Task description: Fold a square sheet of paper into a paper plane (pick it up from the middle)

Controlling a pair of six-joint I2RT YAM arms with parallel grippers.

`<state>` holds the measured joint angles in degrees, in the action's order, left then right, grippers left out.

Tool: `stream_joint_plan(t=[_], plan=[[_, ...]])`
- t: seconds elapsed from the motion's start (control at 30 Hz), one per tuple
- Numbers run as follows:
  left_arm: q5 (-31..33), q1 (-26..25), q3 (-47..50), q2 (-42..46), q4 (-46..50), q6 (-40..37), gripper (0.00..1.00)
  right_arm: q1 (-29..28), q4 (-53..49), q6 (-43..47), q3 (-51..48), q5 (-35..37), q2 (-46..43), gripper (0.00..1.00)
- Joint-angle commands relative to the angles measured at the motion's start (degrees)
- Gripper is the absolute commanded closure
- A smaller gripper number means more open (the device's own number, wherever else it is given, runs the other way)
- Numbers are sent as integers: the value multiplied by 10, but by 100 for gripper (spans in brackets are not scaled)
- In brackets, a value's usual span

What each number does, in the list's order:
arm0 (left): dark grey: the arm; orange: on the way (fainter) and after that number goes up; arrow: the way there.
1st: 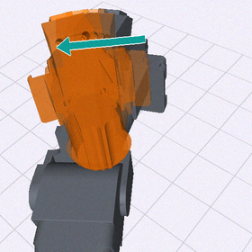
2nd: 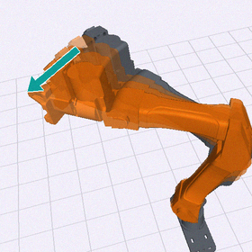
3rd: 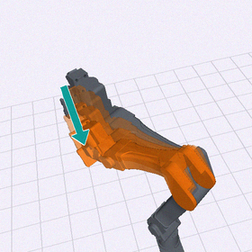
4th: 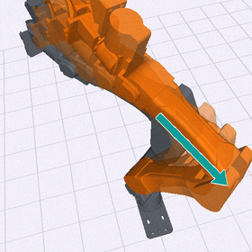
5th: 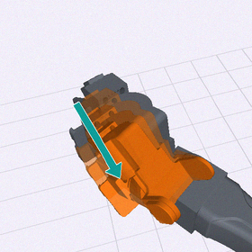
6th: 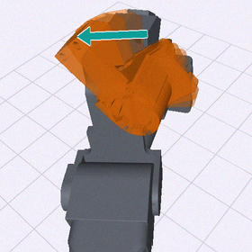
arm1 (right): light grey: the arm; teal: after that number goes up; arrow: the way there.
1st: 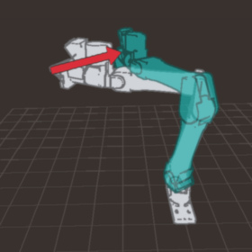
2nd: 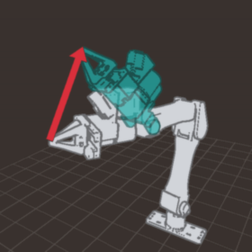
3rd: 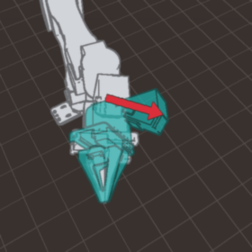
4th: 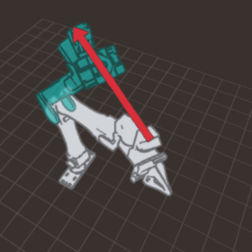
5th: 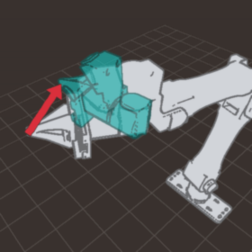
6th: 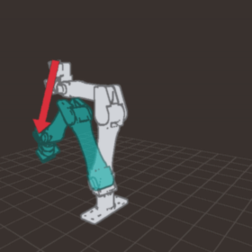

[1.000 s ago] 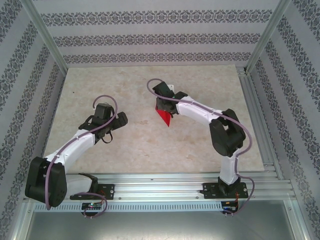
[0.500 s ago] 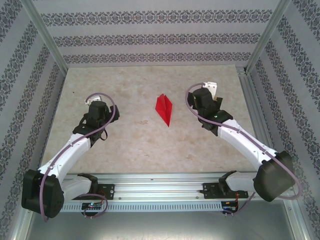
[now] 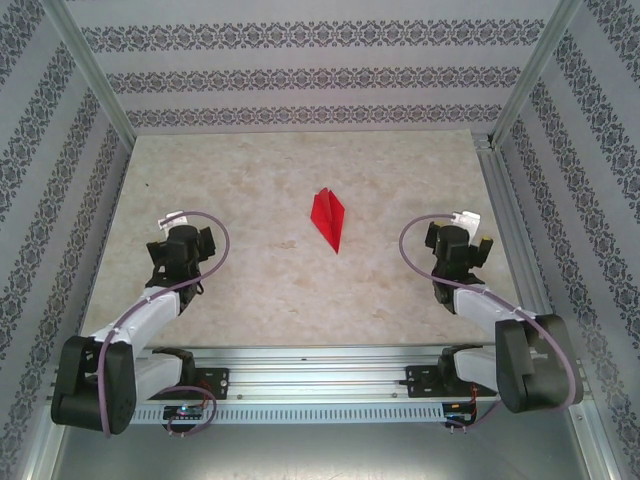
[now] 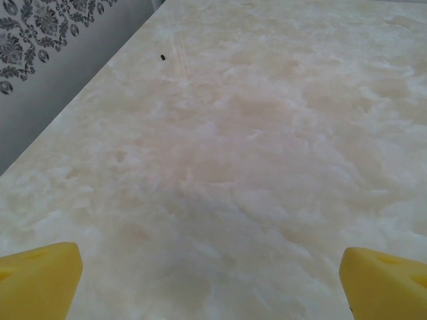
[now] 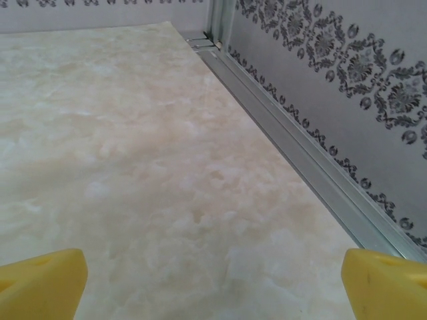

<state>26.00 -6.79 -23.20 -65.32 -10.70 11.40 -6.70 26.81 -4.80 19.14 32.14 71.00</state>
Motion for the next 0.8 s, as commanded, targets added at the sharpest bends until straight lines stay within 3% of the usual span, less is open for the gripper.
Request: stream_joint_plan(t=[0.0, 0.17, 0.47, 0.77], plan=[[-64, 14, 25, -26, -153, -70, 0, 4, 179, 58, -10, -45, 33, 2], [-168, 23, 51, -61, -274, -108, 0, 29, 260, 56, -4, -132, 94, 2], [-239, 47, 48, -161, -403, -112, 0, 55, 327, 43, -5, -202, 170, 2], [-261, 46, 7, -242, -396, -121, 0, 58, 321, 39, 0, -199, 172, 2]])
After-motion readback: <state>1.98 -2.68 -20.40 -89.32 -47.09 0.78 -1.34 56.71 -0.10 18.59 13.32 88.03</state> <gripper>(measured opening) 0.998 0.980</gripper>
